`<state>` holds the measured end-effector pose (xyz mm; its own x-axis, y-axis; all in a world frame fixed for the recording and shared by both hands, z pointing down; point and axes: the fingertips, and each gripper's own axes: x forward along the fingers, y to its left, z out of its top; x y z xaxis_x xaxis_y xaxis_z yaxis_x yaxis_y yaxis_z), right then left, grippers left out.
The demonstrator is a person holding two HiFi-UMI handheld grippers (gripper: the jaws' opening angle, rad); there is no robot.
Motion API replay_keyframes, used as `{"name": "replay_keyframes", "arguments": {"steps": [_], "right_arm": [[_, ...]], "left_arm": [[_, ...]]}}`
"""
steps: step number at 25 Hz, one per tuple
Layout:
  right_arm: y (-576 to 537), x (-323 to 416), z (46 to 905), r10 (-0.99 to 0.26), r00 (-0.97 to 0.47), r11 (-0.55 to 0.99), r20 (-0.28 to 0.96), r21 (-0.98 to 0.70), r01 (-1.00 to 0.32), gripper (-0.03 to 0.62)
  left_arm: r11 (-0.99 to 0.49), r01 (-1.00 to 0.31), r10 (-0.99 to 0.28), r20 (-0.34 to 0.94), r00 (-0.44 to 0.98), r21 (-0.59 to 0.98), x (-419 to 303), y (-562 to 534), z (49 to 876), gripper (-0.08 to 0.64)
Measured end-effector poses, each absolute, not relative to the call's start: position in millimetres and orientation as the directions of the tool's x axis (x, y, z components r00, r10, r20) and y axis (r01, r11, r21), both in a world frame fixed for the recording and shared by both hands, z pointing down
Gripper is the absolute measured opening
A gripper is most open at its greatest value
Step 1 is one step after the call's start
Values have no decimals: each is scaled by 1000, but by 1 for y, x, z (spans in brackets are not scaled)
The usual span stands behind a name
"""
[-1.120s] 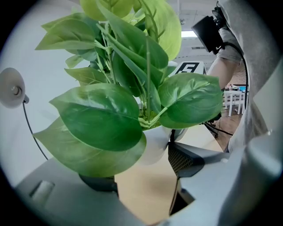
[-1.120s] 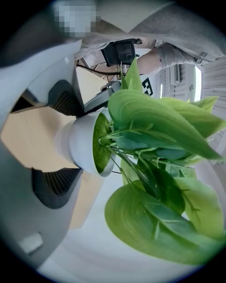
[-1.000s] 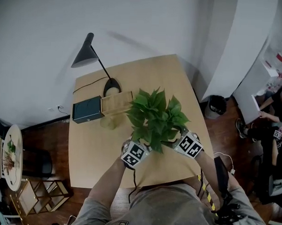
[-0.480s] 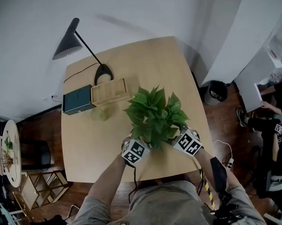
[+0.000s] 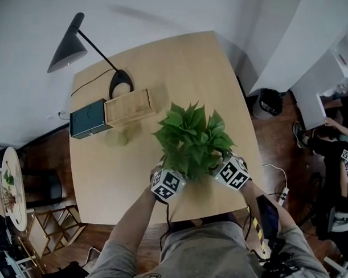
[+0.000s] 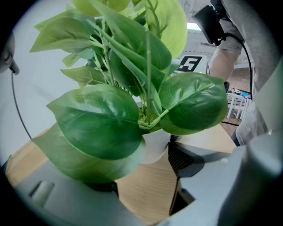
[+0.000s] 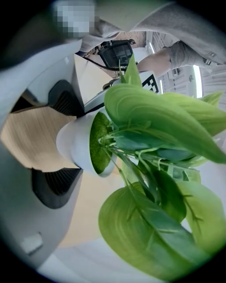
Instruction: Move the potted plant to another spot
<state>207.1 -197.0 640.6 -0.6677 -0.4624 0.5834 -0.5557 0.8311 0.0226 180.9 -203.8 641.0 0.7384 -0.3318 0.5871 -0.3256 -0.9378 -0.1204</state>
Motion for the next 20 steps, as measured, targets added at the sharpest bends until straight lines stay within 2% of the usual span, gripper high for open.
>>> {"name": "replay_keyframes", "arguments": {"steps": [20], "right_arm": [[-203,210,660,-471,-672,832,572,35,-553,374]], "left_arm": [[-933,-327,-350,583,734,-149,184,-210,661,348]]}}
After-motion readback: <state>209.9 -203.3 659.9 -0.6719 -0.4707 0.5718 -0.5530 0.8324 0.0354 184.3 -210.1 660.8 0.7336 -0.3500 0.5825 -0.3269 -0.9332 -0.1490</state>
